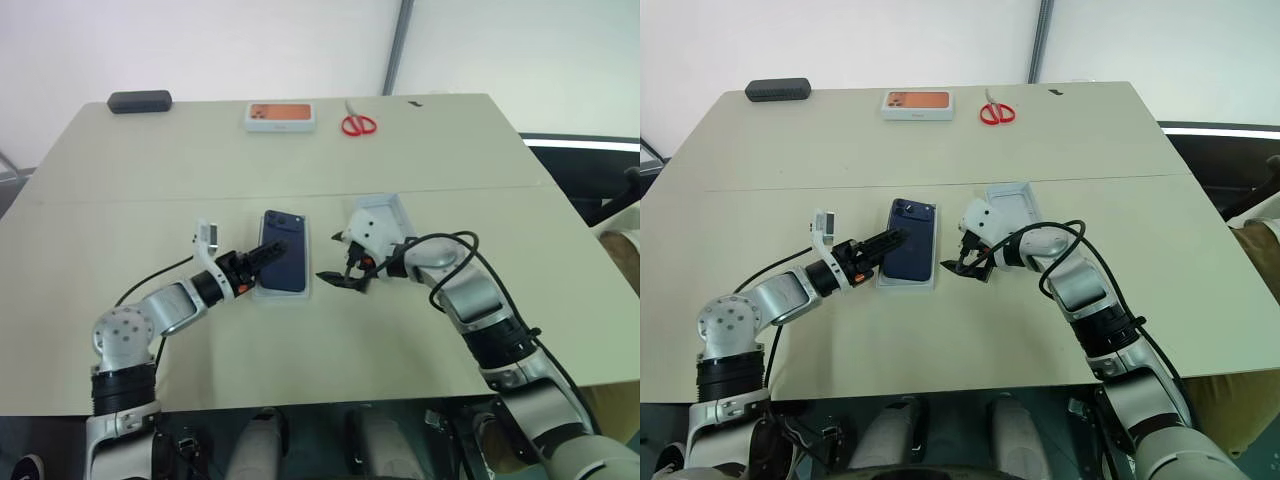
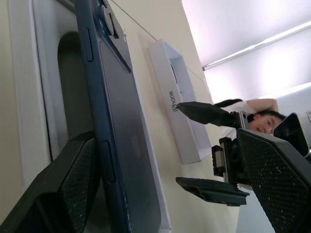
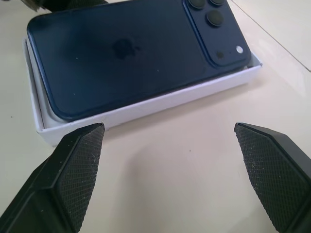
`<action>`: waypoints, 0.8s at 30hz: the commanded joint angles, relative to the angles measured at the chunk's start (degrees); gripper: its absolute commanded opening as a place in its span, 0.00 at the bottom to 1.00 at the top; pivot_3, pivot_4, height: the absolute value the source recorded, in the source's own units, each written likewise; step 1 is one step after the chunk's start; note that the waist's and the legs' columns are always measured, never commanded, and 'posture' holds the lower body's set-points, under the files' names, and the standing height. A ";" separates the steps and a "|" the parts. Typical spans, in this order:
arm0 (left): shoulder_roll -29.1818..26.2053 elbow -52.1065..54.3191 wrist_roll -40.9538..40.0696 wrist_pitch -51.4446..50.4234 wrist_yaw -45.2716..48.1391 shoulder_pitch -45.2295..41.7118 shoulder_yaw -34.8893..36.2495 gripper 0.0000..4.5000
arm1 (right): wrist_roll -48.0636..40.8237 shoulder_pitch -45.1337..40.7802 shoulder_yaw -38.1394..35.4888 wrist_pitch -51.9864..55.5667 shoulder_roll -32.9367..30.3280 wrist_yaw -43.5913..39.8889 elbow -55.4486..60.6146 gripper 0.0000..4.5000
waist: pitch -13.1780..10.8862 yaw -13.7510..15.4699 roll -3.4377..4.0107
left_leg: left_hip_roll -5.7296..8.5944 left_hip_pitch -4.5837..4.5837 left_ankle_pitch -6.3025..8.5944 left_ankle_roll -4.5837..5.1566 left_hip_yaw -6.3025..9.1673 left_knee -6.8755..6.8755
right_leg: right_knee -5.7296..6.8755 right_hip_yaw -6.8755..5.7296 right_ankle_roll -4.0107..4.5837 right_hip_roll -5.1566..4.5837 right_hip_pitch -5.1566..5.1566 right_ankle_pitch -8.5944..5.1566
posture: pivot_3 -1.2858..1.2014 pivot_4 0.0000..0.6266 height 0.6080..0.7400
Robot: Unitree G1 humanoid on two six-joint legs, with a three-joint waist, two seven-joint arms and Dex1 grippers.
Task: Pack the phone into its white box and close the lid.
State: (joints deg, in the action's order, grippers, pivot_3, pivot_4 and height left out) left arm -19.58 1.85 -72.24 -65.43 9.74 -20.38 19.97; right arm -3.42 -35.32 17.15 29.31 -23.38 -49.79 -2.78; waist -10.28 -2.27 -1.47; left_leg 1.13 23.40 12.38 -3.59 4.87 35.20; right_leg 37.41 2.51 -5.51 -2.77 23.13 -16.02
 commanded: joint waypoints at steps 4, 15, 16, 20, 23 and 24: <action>-4.24 3.05 -0.19 -1.20 1.70 -0.82 0.21 0.99 | 0.00 -1.68 -0.16 -1.60 0.84 0.37 0.22 1.00 | -0.01 -0.06 -0.01 | 0.00 0.01 0.00 0.00 0.01 -0.01 | 0.00 0.01 0.00 -0.01 0.02 0.00 | 0.52 0.24 1.00; -6.25 4.90 1.58 0.98 3.82 0.33 0.59 0.99 | -2.10 -2.57 -1.37 0.21 2.62 -0.15 -1.22 1.00 | -0.01 0.05 -0.01 | -0.01 0.01 0.00 0.00 0.02 -0.01 | 0.00 0.01 0.00 -0.03 0.02 0.00 | 0.52 0.24 1.00; -6.16 4.65 2.85 3.17 4.29 0.05 1.29 0.94 | -1.80 -2.78 -1.50 -0.61 2.66 0.41 -1.61 0.94 | -0.01 0.06 0.00 | -0.01 0.01 0.00 0.00 0.02 -0.01 | 0.00 0.01 0.00 -0.03 0.02 0.00 | 0.52 0.24 1.00; -8.12 3.64 11.99 11.39 6.21 -0.24 0.14 0.60 | -2.15 -3.50 -2.49 -1.29 3.06 1.42 -2.90 0.59 | -0.01 -0.08 0.00 | -0.01 0.01 0.00 0.00 -0.01 -0.02 | 0.00 0.01 0.01 -0.02 0.04 0.00 | 0.52 0.24 1.00; -7.85 1.43 11.59 11.21 6.84 -0.99 1.17 0.27 | -0.99 -3.53 -1.76 -2.09 2.76 1.95 -3.34 0.26 | -0.01 0.06 0.01 | -0.01 0.01 0.00 0.00 -0.03 -0.05 | -0.01 0.01 0.01 -0.02 0.05 0.00 | 0.52 0.24 1.00; -8.30 1.60 12.93 11.48 7.93 -0.53 -0.10 0.14 | -0.08 -3.40 -1.09 -2.83 2.54 2.27 -3.59 0.12 | -0.01 0.06 0.01 | -0.01 0.02 0.00 0.00 -0.03 -0.04 | -0.02 0.01 0.01 -0.02 0.05 0.00 | 0.52 0.24 1.00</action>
State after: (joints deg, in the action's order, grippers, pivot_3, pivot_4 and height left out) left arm -27.12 2.82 -60.48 -54.73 15.91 -20.64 19.98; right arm -4.50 -37.61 15.90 28.43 -20.79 -48.00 -7.09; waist -10.30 -2.21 -1.46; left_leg 1.13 23.42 12.38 -3.59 4.84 35.15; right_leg 37.40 2.52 -5.50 -2.80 23.17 -16.02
